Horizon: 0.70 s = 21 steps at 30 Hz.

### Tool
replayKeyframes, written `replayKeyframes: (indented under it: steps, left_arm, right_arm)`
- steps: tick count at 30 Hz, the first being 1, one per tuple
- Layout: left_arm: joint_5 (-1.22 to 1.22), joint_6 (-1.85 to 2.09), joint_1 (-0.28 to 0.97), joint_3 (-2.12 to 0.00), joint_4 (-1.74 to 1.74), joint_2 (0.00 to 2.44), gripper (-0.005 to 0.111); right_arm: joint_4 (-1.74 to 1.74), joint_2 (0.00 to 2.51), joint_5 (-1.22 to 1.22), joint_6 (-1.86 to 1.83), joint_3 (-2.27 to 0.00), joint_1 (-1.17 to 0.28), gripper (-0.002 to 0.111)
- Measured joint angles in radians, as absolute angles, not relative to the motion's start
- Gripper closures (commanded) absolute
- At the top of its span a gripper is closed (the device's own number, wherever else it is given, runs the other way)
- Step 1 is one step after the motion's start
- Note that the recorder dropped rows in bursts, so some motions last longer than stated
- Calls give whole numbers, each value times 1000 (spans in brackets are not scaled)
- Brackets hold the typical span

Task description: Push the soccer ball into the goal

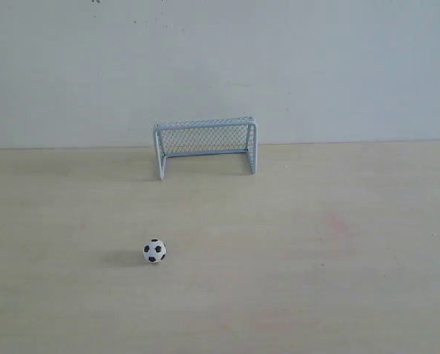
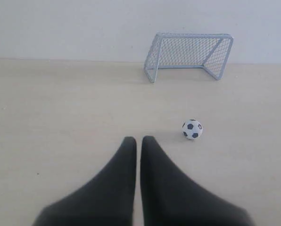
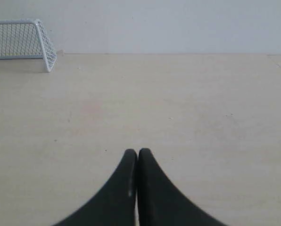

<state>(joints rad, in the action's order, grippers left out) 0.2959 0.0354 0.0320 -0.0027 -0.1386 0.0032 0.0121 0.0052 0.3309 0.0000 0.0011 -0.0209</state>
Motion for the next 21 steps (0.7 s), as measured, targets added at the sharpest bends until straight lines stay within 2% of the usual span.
replayKeyframes:
  steps: [15, 21]
  left_arm:
    - [248, 35, 32, -3, -139, 3, 102]
    - [-91, 35, 32, -3, -134, 3, 102]
  right_arm:
    - [12, 5, 331, 0, 1, -21, 108]
    - [12, 5, 331, 0, 1, -21, 108]
